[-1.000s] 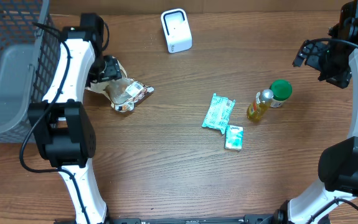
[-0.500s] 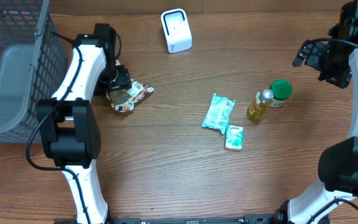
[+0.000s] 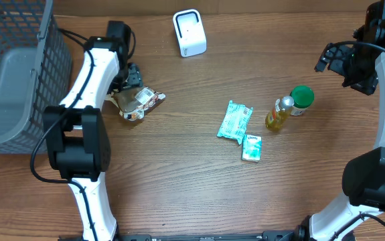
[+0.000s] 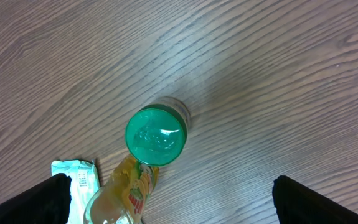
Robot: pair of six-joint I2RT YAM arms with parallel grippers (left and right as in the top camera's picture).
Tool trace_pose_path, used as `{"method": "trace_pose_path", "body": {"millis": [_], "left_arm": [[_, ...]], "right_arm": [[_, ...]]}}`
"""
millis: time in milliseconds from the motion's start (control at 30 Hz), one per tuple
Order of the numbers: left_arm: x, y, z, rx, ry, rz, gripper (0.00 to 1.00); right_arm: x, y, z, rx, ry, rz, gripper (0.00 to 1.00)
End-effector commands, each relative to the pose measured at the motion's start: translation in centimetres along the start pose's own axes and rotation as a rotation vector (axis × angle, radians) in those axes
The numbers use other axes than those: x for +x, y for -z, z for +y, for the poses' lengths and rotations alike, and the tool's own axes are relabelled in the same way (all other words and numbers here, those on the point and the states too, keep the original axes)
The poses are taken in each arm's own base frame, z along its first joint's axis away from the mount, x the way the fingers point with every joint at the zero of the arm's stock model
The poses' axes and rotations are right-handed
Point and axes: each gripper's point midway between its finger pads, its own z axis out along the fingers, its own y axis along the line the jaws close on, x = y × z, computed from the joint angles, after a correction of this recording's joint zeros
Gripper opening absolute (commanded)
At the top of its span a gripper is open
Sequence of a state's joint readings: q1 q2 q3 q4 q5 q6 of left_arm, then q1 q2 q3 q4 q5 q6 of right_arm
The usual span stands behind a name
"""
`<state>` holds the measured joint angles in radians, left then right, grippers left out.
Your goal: Scan the item barcode
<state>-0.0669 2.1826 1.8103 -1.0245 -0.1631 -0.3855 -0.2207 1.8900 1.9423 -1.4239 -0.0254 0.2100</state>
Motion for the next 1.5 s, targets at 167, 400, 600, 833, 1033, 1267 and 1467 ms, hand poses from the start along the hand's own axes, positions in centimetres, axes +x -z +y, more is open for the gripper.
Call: {"method": "trace_pose_path", "body": {"millis": [167,400,600,833,1033,1267,1467], "left_arm": [[-0.8,-0.8,1.4,-0.027,0.092,-0.019,0.76],[-0.5,-1.3,1.3,-0.032,0.087,-0.005,0.76],[0.3,-2.1,1.3,-0.038,0.082,0.009,0.76],[1.5,-3.7,1.5,-0.044,0.078,0.026,0.76],[3.6,-3.7,1.1,-0.018,0.037,0.115,0.76],[5.6,-3.2,-0.8,0.042,-0.052,0.189,0.76],[7.5,-2.7,-2.1,0.032,-0.13,0.233,0.78]], "right_arm": [[-0.1,0.6,0.0,0.0,-0.005,-0.02,1.0],[-0.1,0.6,0.0,0.0,-0.005,-0.02,1.0],[-0.1,0.6,0.0,0.0,-0.005,-0.02,1.0],[-0.1,0.6,0.0,0.0,-0.005,-0.02,1.0],[-0.1,0.6,0.0,0.0,-0.005,-0.02,1.0],[-0.1,0.6,0.0,0.0,-0.005,-0.02,1.0],[-0.1,0.6,0.0,0.0,-0.005,-0.02,1.0]]}}
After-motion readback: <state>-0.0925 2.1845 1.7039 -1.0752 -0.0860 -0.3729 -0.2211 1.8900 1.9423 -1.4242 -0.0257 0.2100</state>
